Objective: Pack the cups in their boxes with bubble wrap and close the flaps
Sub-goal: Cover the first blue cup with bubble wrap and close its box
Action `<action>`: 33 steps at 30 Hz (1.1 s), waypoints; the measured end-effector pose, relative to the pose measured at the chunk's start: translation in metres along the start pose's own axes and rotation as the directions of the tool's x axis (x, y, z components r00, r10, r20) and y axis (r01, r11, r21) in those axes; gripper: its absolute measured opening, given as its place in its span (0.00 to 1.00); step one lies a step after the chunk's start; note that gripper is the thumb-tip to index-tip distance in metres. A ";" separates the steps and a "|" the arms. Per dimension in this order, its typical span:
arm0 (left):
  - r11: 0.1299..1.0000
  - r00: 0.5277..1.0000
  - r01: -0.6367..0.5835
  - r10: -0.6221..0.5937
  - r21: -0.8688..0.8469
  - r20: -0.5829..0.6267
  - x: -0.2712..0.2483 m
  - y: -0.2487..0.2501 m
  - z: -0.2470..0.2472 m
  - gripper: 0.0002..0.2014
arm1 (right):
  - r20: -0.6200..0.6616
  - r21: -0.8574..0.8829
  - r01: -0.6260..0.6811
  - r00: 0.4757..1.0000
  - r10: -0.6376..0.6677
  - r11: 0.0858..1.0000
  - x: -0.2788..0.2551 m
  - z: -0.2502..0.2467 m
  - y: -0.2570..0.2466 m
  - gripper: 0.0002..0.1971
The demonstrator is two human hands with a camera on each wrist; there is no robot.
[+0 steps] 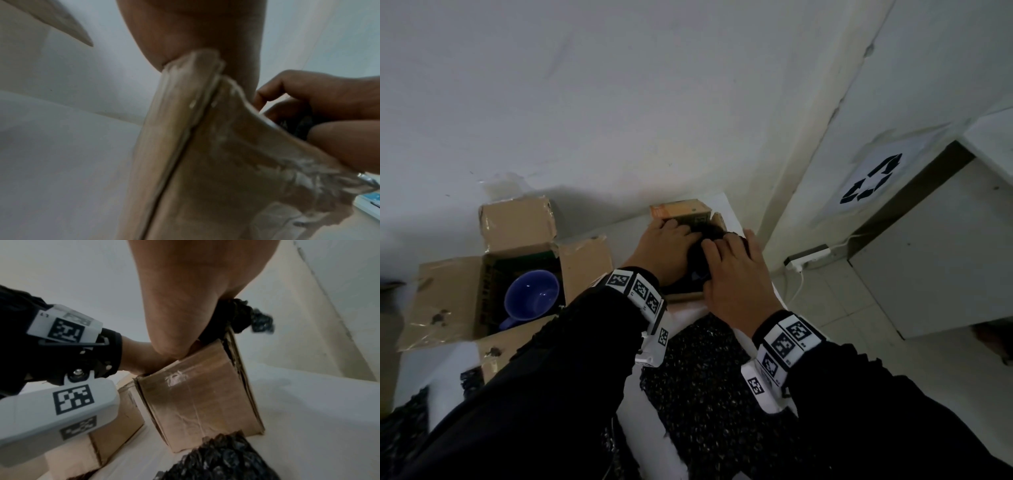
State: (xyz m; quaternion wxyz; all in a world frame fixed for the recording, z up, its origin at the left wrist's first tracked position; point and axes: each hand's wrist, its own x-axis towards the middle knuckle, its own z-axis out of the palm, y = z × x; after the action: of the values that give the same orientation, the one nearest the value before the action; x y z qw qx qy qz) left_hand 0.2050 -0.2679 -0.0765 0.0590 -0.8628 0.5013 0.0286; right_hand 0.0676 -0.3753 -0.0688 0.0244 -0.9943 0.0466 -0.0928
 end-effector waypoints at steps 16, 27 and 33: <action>0.956 0.929 0.124 -0.206 -0.267 -0.307 -0.019 0.001 0.003 0.19 | -0.014 0.006 -0.118 0.993 0.119 0.993 0.015 -0.020 0.003 0.23; 0.954 0.921 0.040 -0.151 -0.297 -0.360 -0.074 0.025 0.019 0.19 | 0.104 -0.039 0.160 0.982 -0.156 0.986 -0.016 -0.024 0.020 0.13; 0.969 0.894 0.046 -0.148 -0.242 -0.423 -0.093 0.042 0.028 0.14 | 0.333 -0.092 0.182 0.932 -0.142 0.979 0.004 -0.034 0.003 0.17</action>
State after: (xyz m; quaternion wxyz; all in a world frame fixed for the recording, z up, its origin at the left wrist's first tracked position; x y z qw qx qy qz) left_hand 0.1226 -0.2042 -0.0970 -0.1522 -0.8722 0.4512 -0.1122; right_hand 0.0649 -0.3797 -0.0344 -0.0367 -0.9960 -0.0348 0.0735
